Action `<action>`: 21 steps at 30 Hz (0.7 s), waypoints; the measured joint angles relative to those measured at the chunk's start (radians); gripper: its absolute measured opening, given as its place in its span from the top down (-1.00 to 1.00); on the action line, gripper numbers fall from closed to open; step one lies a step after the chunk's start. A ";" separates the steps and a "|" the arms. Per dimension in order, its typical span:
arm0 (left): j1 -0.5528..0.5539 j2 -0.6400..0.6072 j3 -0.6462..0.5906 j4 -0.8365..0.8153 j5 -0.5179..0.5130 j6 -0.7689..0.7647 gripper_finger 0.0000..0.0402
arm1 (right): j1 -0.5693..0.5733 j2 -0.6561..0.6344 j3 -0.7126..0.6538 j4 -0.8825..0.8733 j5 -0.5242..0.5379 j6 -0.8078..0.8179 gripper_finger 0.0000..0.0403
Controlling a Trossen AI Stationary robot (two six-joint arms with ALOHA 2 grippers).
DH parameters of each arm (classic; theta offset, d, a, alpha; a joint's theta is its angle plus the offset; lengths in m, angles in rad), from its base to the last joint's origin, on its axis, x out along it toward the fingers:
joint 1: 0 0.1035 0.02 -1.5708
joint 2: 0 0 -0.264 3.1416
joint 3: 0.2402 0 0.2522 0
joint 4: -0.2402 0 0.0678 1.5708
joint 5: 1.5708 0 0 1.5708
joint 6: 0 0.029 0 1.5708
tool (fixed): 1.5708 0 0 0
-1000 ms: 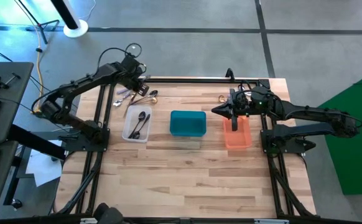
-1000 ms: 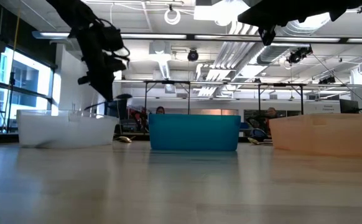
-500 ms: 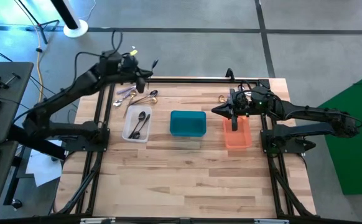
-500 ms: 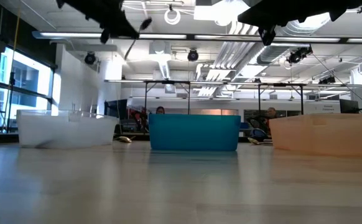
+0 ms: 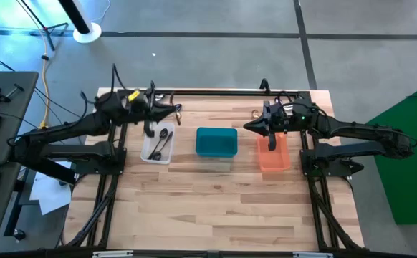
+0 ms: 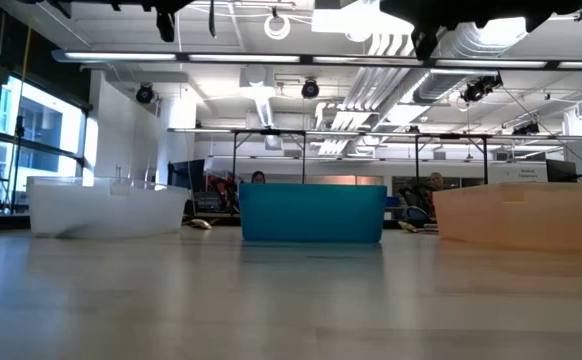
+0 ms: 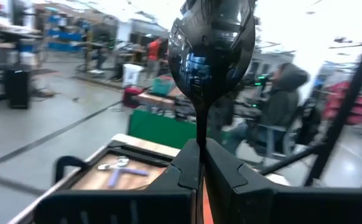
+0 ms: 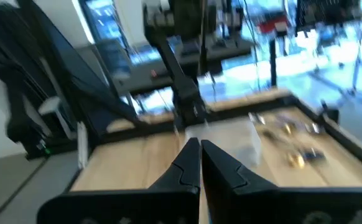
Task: Sort silverware by color (type)
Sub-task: Put the black spoon into the transparent bin
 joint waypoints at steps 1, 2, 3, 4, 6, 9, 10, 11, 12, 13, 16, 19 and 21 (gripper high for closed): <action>-0.019 -0.010 -0.015 0.016 0.000 0.000 1.00 | 0.000 0.000 0.000 0.033 -0.007 0.000 1.00; -0.037 -0.020 -0.027 0.027 0.000 0.000 1.00 | 0.000 0.000 0.000 0.063 -0.009 0.000 1.00; -0.053 -0.027 -0.038 0.036 0.000 0.001 1.00 | 0.000 0.000 0.000 0.090 -0.010 0.000 1.00; -0.065 -0.033 -0.040 0.034 -0.001 0.005 1.00 | 0.000 0.000 0.000 0.114 -0.011 0.000 1.00; -0.082 -0.043 -0.040 0.033 -0.003 0.016 1.00 | 0.000 0.000 0.000 0.147 -0.012 -0.001 1.00; -0.094 -0.060 -0.040 0.034 -0.004 0.033 1.00 | 0.000 0.000 0.000 0.166 -0.012 -0.004 1.00; -0.095 -0.066 -0.040 0.031 -0.003 0.034 1.00 | 0.000 0.000 0.000 0.166 -0.012 -0.004 1.00; -0.095 -0.072 -0.040 0.028 -0.003 0.035 1.00 | 0.000 0.000 0.000 0.166 -0.012 -0.004 1.00; -0.094 -0.077 -0.040 0.026 -0.003 0.035 1.00 | 0.000 0.000 0.000 0.166 -0.012 -0.005 1.00; -0.094 -0.083 -0.040 0.025 -0.003 0.035 1.00 | 0.000 0.000 0.000 0.166 -0.012 -0.007 1.00; -0.094 -0.098 -0.040 0.024 0.006 0.034 1.00 | 0.000 0.000 0.000 0.165 -0.016 -0.007 1.00; -0.094 -0.107 -0.040 0.024 0.008 0.031 1.00 | 0.000 0.000 0.000 0.165 -0.068 -0.007 1.00; -0.094 -0.111 -0.040 0.024 0.008 0.028 1.00 | 0.001 0.000 0.000 0.164 -0.077 -0.005 1.00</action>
